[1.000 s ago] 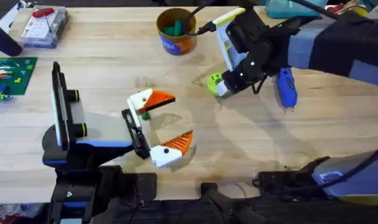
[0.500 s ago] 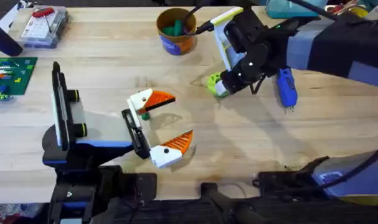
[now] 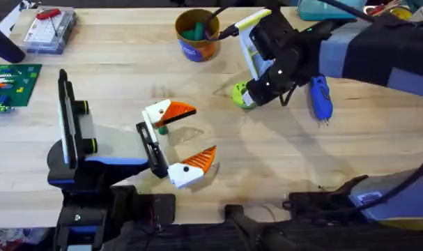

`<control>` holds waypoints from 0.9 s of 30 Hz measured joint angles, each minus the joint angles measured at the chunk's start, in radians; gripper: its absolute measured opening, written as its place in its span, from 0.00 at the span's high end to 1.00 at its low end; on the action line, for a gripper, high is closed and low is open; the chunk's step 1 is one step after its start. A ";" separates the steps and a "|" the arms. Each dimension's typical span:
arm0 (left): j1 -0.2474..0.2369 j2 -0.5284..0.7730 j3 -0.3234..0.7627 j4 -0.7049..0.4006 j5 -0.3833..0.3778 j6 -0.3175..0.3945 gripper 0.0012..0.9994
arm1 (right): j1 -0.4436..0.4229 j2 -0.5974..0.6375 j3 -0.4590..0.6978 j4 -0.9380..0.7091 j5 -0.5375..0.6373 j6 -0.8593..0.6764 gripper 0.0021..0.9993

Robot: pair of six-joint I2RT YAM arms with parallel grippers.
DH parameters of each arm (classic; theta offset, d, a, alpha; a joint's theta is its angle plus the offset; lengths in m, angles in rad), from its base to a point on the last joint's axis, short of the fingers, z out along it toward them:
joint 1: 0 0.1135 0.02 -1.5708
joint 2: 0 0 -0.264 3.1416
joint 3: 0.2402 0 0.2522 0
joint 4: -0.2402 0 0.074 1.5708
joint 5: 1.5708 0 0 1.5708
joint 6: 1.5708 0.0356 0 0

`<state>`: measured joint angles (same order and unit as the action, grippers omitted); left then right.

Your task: Pick up the gripper from the table and insert it into the empty holder that is missing its gripper. Then pick up a screw, insert it into the mounting hole, and use the screwdriver to tighten it. Finally, clean up the table by picking up the vegetable and placing it into the bucket.

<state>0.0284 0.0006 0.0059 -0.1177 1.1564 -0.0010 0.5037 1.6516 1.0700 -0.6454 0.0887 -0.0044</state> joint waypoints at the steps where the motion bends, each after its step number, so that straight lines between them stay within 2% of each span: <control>1: 0.000 0.000 0.000 0.000 0.000 0.000 0.01 | 0.000 0.000 0.000 -0.005 0.000 0.000 0.76; 9: 0.000 0.000 0.000 0.000 0.000 0.000 0.01 | 0.000 0.000 0.002 -0.012 0.000 0.000 0.78; 17: 0.000 0.000 0.000 0.000 0.000 0.000 0.01 | 0.000 0.000 0.002 -0.012 0.000 0.000 0.89; 20: 0.000 0.000 0.000 0.000 0.000 0.000 0.01 | 0.000 0.000 0.002 -0.013 0.001 -0.002 0.98; 27: 0.000 0.000 0.000 0.000 0.000 0.000 0.01 | 0.000 0.000 0.002 -0.012 0.001 0.000 0.99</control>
<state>0.0284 0.0006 0.0059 -0.1177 1.1564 -0.0010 0.5037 1.6516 1.0718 -0.6574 0.0895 -0.0040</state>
